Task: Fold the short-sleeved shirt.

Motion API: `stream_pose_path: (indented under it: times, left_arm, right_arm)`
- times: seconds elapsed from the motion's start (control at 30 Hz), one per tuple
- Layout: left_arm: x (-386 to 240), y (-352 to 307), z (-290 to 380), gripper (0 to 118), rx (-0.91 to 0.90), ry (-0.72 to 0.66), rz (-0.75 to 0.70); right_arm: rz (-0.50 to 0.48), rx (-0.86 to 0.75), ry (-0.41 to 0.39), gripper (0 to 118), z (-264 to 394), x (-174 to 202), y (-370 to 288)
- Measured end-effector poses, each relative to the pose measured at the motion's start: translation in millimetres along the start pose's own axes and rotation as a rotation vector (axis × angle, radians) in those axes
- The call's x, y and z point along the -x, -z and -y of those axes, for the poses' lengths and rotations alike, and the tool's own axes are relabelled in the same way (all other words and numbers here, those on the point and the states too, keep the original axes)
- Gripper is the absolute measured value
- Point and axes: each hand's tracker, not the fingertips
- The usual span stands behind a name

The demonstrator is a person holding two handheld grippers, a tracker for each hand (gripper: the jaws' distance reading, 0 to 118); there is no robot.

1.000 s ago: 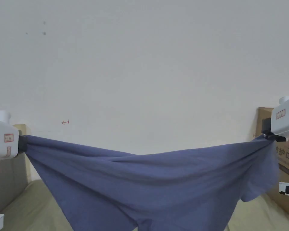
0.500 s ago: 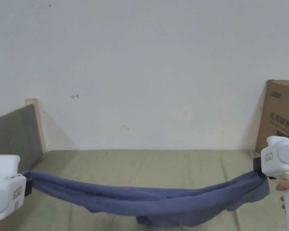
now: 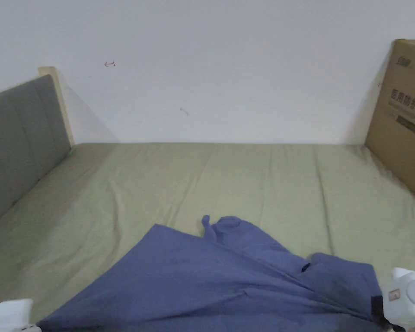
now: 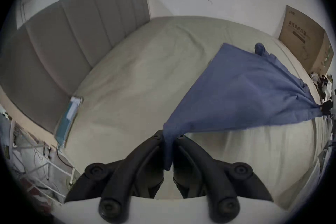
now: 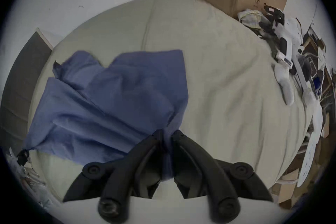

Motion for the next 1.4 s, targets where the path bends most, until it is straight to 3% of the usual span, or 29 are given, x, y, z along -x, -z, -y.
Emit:
stream_pose_path:
  times: [0.13,0.2,0.23,0.27,0.3,0.33,0.37,0.4,0.47,0.57,0.6,0.63,0.67,0.7,0.77,0.87,1.0,1.03,1.07,1.1,1.13,1.17,1.23,1.4]
  left_arm:
    - [2,5,14,6,0.032,0.014,-0.015]
    - [-3,7,17,6,0.056,0.008,-0.035]
    - [-5,6,18,9,0.05,0.003,-0.031]
    - [-7,5,16,18,0.049,-0.007,-0.033]
    - [-10,2,16,42,0.066,-0.014,-0.039]
    - [-10,-1,16,88,0.06,-0.026,-0.028]
    - [-11,-7,15,109,0.041,-0.04,-0.006]
    - [-13,-16,13,113,-0.006,-0.048,0.004]
    - [-20,-30,5,110,-0.021,-0.043,0.008]
    - [-29,-45,-5,103,-0.013,-0.042,0.127]
    - [-34,-51,-7,88,-0.024,-0.047,0.166]
    - [-40,-57,-9,47,-0.029,-0.044,0.195]
    - [-47,-62,-10,14,-0.035,-0.04,0.199]
    - [-57,-62,-9,3,-0.043,-0.019,0.191]
    - [-75,-67,-4,0,-0.055,0.055,0.228]
    - [-97,-65,6,0,-0.028,0.086,0.285]
    - [-119,-60,14,0,-0.01,0.126,0.322]
    - [-123,-59,13,0,-0.002,0.126,0.327]
    - [-127,-56,13,0,0.004,0.131,0.332]
    - [-130,-52,11,0,0.011,0.137,0.34]
    - [-134,-49,10,0,0.017,0.143,0.342]
    - [-137,-46,8,0,0.023,0.152,0.345]
    - [-145,-41,4,0,0.031,0.165,0.348]
    - [-164,-29,-7,0,0.033,0.216,0.376]
  right_arm:
    - [0.025,0.001,-0.01,11,9,2,3]
    - [-0.004,-0.035,0.045,11,9,0,-4]
    - [0.008,-0.04,0.041,19,7,0,-7]
    - [0.02,-0.046,0.041,35,6,1,-12]
    - [0.016,-0.049,0.038,57,5,-1,-16]
    - [0.013,-0.055,0.032,80,3,-4,-21]
    - [0.004,-0.094,0.033,81,2,-5,-30]
    - [-0.004,-0.108,0.032,81,3,-6,-37]
    - [-0.036,-0.138,0.037,81,2,-8,-53]
    - [-0.08,-0.183,0.036,78,10,-9,-71]
    - [-0.088,-0.18,0.02,71,13,-8,-76]
    - [-0.091,-0.187,0.009,49,19,-7,-79]
    - [-0.094,-0.2,-0.005,30,27,-4,-82]
    - [-0.09,-0.2,-0.017,17,33,-4,-81]
    - [-0.095,-0.207,-0.016,1,48,-6,-77]
    - [-0.114,-0.179,0.025,0,68,-11,-67]
    - [-0.089,-0.126,0.016,0,78,-25,-43]
    - [-0.086,-0.122,0.014,1,79,-27,-39]
    - [-0.064,-0.13,0.028,13,79,-25,-41]
    - [-0.059,-0.132,0.037,39,77,-28,-39]
    - [-0.071,-0.128,0.044,39,73,-32,-35]
    - [-0.088,-0.113,0.069,50,67,-34,-31]
    - [-0.095,-0.106,0.07,84,57,-37,-24]
    - [-0.07,-0.095,0.048,84,16,-41,4]
